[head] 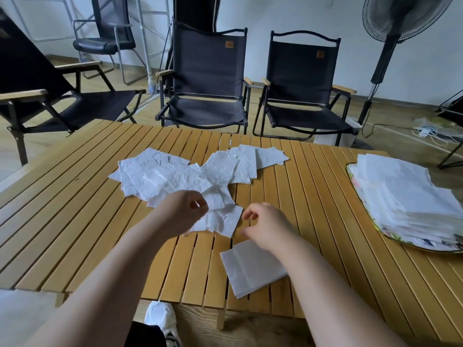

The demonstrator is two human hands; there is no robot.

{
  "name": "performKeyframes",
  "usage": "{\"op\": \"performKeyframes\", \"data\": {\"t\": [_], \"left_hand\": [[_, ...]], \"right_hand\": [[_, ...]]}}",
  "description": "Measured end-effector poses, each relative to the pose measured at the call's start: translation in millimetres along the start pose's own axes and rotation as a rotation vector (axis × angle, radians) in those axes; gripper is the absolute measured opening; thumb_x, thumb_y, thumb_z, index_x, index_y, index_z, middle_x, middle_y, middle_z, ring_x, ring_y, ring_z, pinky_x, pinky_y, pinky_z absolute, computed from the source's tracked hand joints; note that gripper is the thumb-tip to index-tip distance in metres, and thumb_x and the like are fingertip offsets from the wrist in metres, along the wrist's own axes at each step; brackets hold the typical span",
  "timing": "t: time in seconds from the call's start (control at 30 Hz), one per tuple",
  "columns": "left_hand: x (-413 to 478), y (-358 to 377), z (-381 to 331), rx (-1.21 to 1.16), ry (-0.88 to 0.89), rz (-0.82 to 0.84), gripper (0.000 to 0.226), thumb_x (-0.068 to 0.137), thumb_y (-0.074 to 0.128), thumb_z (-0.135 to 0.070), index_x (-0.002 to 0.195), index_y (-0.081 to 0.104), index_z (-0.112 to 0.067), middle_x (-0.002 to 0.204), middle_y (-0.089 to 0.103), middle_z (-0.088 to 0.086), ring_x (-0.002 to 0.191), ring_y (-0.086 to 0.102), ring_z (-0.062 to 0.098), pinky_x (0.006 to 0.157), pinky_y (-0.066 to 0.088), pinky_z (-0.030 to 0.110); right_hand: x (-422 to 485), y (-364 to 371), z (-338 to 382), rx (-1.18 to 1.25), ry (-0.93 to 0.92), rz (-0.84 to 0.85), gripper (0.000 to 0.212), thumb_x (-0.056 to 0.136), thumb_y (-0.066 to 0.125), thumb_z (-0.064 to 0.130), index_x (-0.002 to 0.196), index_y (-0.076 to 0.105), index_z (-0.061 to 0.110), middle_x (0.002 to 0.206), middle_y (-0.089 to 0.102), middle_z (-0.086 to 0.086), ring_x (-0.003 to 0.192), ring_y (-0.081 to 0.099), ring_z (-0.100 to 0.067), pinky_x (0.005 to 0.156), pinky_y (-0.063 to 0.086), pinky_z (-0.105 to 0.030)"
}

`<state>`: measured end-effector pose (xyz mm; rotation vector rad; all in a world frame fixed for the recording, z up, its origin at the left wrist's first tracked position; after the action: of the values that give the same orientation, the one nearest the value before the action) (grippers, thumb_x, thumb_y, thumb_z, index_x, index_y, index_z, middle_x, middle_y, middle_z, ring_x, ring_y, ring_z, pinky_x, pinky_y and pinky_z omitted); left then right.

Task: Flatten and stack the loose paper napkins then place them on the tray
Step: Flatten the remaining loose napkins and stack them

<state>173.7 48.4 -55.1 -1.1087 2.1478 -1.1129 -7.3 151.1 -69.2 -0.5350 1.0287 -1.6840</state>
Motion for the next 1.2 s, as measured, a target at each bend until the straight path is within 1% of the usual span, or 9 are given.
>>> {"op": "performKeyframes", "data": {"t": [0.1, 0.17, 0.3, 0.43, 0.63, 0.8, 0.97, 1.03, 1.2], "left_hand": [[-1, -6, 16, -0.055, -0.054, -0.064, 0.011, 0.098, 0.057, -0.026, 0.096, 0.067, -0.024, 0.09, 0.07, -0.006, 0.075, 0.064, 0.01, 0.067, 0.054, 0.029], [-4, -7, 24, -0.078, -0.078, -0.057, 0.012, 0.099, 0.056, -0.026, 0.098, 0.068, -0.023, 0.088, 0.07, -0.006, 0.076, 0.065, 0.013, 0.062, 0.052, 0.025], [-8, -10, 27, -0.135, -0.032, -0.06, 0.01, 0.096, 0.063, -0.023, 0.102, 0.065, -0.029, 0.098, 0.065, -0.013, 0.085, 0.064, 0.01, 0.073, 0.055, 0.027], [-7, 0, 17, -0.062, 0.056, 0.03, 0.034, 0.087, 0.074, -0.025, 0.117, 0.061, -0.034, 0.113, 0.059, -0.014, 0.097, 0.057, 0.004, 0.077, 0.049, 0.016], [1, 14, 0, -0.035, 0.054, 0.067, 0.029, 0.094, 0.064, -0.014, 0.117, 0.064, -0.032, 0.12, 0.058, -0.009, 0.1, 0.06, 0.01, 0.081, 0.053, 0.023], [6, 20, -7, -0.097, -0.019, 0.035, 0.049, 0.092, 0.04, 0.006, 0.105, 0.062, -0.036, 0.12, 0.06, -0.008, 0.104, 0.059, 0.01, 0.087, 0.058, 0.035], [2, 15, 1, -0.107, -0.004, 0.035, 0.05, 0.09, 0.046, 0.007, 0.114, 0.063, -0.033, 0.122, 0.057, -0.009, 0.102, 0.056, 0.008, 0.062, 0.05, 0.019], [2, 14, 3, -0.088, 0.009, 0.036, 0.049, 0.091, 0.048, 0.007, 0.115, 0.063, -0.033, 0.124, 0.057, -0.007, 0.106, 0.055, 0.009, 0.065, 0.045, 0.013], [5, 14, 3, -0.104, -0.041, -0.007, 0.055, 0.086, 0.039, 0.009, 0.114, 0.065, -0.032, 0.124, 0.058, -0.007, 0.106, 0.056, 0.011, 0.065, 0.047, 0.018]], "right_hand": [[9, 21, 12, -0.056, -0.011, 0.023, 0.029, 0.086, 0.078, 0.032, 0.113, 0.065, 0.03, 0.114, 0.054, 0.007, 0.096, 0.059, -0.016, 0.083, 0.056, -0.034], [13, 30, 16, -0.105, -0.022, 0.026, 0.017, 0.089, 0.075, 0.029, 0.103, 0.067, 0.029, 0.112, 0.054, 0.005, 0.098, 0.059, -0.019, 0.084, 0.056, -0.036], [14, 30, 21, -0.119, -0.093, -0.015, 0.005, 0.096, 0.063, 0.023, 0.097, 0.067, 0.023, 0.107, 0.055, 0.004, 0.092, 0.058, -0.018, 0.076, 0.054, -0.032], [6, 10, 19, -0.011, -0.164, 0.002, 0.005, 0.099, 0.058, 0.023, 0.101, 0.062, 0.021, 0.111, 0.058, 0.006, 0.081, 0.056, -0.01, 0.064, 0.046, -0.022], [-2, 26, 1, -0.047, -0.112, 0.152, 0.038, 0.088, 0.075, 0.038, 0.123, 0.062, 0.032, 0.123, 0.047, 0.012, 0.109, 0.056, -0.016, 0.091, 0.05, -0.033], [16, 39, 15, -0.175, -0.096, 0.013, 0.003, 0.094, 0.066, 0.028, 0.094, 0.066, 0.03, 0.108, 0.051, 0.006, 0.095, 0.061, -0.022, 0.082, 0.054, -0.035], [15, 33, 21, -0.085, -0.188, -0.02, 0.012, 0.099, 0.057, 0.024, 0.106, 0.065, 0.018, 0.116, 0.056, 0.003, 0.094, 0.06, -0.021, 0.075, 0.051, -0.031], [14, 26, 17, -0.031, -0.211, -0.012, 0.013, 0.099, 0.059, 0.026, 0.108, 0.064, 0.019, 0.118, 0.056, 0.004, 0.093, 0.059, -0.018, 0.074, 0.05, -0.029], [12, 42, 13, -0.114, -0.151, 0.109, 0.025, 0.089, 0.073, 0.037, 0.111, 0.063, 0.028, 0.118, 0.049, 0.007, 0.1, 0.059, -0.022, 0.085, 0.054, -0.038]]}}
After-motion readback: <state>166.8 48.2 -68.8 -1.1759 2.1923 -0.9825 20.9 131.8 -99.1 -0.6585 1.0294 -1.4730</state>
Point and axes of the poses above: each hand's wrist, its own x-axis towards the middle knuckle, its own y-axis out of the palm, z = x × y, the point moved 3 cm from there along x, towards the middle knuckle
